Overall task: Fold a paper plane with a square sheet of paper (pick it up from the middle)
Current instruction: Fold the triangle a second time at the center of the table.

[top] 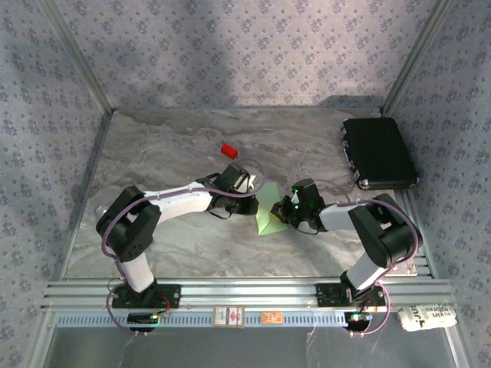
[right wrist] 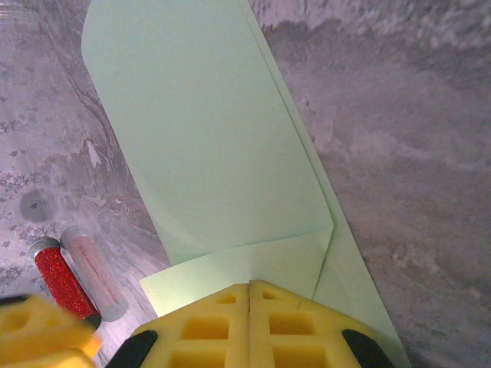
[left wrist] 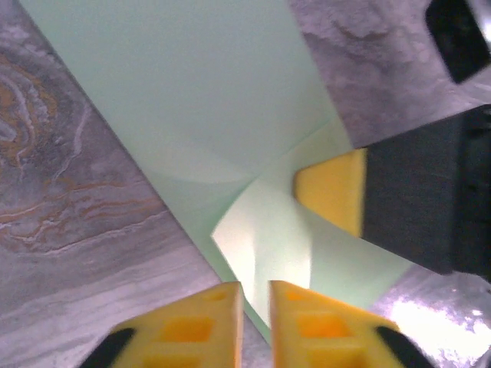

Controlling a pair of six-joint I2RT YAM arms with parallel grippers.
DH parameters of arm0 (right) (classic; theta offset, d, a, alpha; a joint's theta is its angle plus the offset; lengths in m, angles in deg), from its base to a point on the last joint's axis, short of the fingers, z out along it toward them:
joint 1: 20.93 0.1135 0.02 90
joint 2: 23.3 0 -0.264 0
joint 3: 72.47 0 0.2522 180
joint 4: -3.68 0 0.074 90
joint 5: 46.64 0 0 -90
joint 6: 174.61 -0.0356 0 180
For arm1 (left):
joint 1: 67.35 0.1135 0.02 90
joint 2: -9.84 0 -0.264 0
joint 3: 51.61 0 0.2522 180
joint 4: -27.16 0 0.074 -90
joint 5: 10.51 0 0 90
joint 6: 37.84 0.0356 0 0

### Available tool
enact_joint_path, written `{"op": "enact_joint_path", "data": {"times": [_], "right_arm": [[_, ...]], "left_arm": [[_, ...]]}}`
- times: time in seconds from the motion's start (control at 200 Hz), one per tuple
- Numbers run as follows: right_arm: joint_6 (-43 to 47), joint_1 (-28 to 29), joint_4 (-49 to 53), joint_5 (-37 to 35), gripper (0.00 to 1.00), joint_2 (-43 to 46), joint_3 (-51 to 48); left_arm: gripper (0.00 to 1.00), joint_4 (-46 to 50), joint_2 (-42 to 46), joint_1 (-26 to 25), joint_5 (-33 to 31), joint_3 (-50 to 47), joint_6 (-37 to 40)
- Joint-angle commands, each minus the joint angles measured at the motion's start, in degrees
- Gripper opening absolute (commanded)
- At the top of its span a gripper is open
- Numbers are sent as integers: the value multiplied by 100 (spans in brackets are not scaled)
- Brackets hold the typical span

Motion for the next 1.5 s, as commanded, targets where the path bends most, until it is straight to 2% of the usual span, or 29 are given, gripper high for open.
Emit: {"op": "enact_joint_path", "data": {"times": [0.0,0.095,0.21,0.38,0.745,1.099,1.499], "right_arm": [[-49,8,241,-256,0,-92,-78],[-58,10,229,-256,0,-102,-78],[-45,9,237,-249,0,-101,-78],[-10,-1,302,-249,0,-74,-96],[0,-19,350,-272,0,2,-112],[21,-16,396,-274,0,31,-129],[52,-34,413,-272,0,22,-153]], "left_arm": [[6,-53,238,19,479,44,-223],[0,-376,90,-2,1182,-6,-442],[0,-663,-251,-16,1863,5,-662],[1,-1081,-587,-43,2272,-16,-974],[4,-876,-1092,-95,2403,188,-926],[3,-829,-1154,-191,2078,187,-955],[3,-378,-1278,-237,1827,60,-600]]}}
